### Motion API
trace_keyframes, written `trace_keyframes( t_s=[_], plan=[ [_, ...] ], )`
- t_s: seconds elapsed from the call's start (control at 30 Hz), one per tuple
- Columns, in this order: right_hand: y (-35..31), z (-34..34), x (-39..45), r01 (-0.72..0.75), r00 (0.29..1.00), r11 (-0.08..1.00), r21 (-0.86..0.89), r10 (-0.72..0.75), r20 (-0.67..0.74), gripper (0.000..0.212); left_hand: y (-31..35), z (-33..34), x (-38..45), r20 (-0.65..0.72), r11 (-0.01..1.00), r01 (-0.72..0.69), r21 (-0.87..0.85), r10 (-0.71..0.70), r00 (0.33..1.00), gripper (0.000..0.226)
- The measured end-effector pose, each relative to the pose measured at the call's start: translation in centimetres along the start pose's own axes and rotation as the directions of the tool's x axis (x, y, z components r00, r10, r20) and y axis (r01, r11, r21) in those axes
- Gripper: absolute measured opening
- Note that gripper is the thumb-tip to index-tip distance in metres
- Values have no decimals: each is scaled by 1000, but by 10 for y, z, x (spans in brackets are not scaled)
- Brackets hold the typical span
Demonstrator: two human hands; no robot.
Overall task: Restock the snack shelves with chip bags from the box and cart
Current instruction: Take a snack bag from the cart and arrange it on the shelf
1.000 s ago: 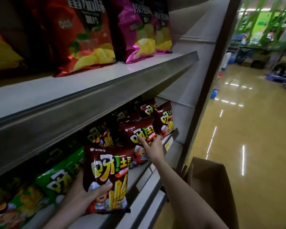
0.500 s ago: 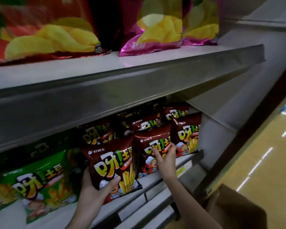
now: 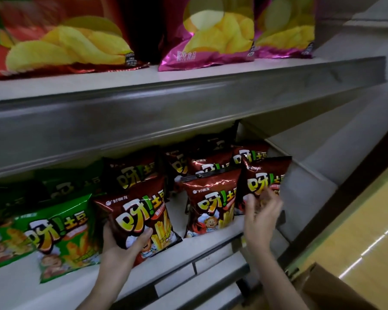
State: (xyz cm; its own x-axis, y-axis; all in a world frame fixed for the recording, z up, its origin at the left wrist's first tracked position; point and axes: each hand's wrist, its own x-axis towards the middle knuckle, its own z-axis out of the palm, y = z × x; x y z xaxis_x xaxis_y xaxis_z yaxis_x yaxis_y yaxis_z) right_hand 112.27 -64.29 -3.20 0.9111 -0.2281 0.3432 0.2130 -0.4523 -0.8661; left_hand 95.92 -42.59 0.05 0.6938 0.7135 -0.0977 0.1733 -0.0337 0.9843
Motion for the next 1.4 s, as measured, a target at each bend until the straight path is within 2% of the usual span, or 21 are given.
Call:
trace_keyframes(
  t_s=[0.07, 0.1, 0.13, 0.2, 0.27, 0.37, 0.53, 0.7, 0.77, 0.8, 0.9, 0.97, 1.1, 1.17, 1.2, 1.27, 1.3, 1.4],
  plan=[
    [-2, -14, 39, -94, 986, 996, 8, 94, -140, 88, 1, 2, 3, 1, 1000, 1, -18, -1, 1000, 87],
    [-1, -19, 61, -179, 975, 983, 45, 183, -129, 90, 1, 3, 5, -5, 1000, 9, -29, -9, 1000, 88],
    [-3, -22, 81, -293, 954, 951, 96, 298, -46, 91, 0, 4, 7, -17, 999, 15, -44, -16, 1000, 87],
    [-5, -25, 111, -527, 846, 828, 191, 488, 214, 90, -1, 3, 10, -31, 998, 12, -66, -14, 999, 83],
    [-7, -27, 125, -620, 765, 751, 228, 513, 389, 89, -1, 2, 12, -34, 997, 9, -82, -12, 999, 81],
    [-12, -29, 133, -616, 766, 732, 293, 467, 443, 83, -3, 0, 14, -29, 994, 14, -104, -17, 999, 81],
    [-14, -26, 137, -617, 751, 736, 279, 444, 489, 79, -5, -1, 17, -30, 995, 19, -97, -22, 999, 81],
    [-10, -27, 138, -604, 740, 745, 283, 392, 547, 99, -7, 6, 22, -11, 997, 33, -71, -34, 999, 84],
    [-7, -30, 139, -617, 691, 745, 255, 357, 628, 117, -9, 10, 22, 9, 997, 39, -74, -38, 999, 85],
    [-2, -31, 144, -620, 663, 749, 233, 342, 666, 117, -10, 12, 22, 17, 996, 38, -75, -37, 999, 86],
    [7, -31, 150, -632, 646, 740, 231, 337, 685, 86, -11, 19, 22, 20, 996, 41, -84, -39, 999, 82],
    [4, -29, 149, -627, 627, 748, 216, 321, 710, 78, -8, 21, 23, 30, 992, 41, -118, -38, 999, 82],
    [9, -24, 148, -611, 630, 763, 212, 306, 713, 111, -5, 20, 33, 37, 988, 51, -148, -46, 998, 80],
    [1, -22, 144, -609, 650, 761, 223, 318, 690, 125, -4, 20, 41, 73, 993, 54, -106, -46, 996, 87],
    [-5, -19, 141, -605, 666, 767, 216, 338, 665, 121, -5, 20, 46, 97, 996, 65, -65, -59, 994, 90],
    [-12, -14, 140, -592, 703, 780, 202, 378, 602, 97, -5, 20, 54, 131, 996, 79, 40, -83, 988, 91],
    [-14, -12, 139, -583, 727, 789, 193, 400, 559, 91, -6, 20, 59, 136, 992, 71, 105, -85, 987, 92],
    [-13, -12, 137, -601, 747, 783, 159, 479, 460, 103, -13, 13, 67, 33, 960, 38, 276, -49, 998, 114]
  ],
)
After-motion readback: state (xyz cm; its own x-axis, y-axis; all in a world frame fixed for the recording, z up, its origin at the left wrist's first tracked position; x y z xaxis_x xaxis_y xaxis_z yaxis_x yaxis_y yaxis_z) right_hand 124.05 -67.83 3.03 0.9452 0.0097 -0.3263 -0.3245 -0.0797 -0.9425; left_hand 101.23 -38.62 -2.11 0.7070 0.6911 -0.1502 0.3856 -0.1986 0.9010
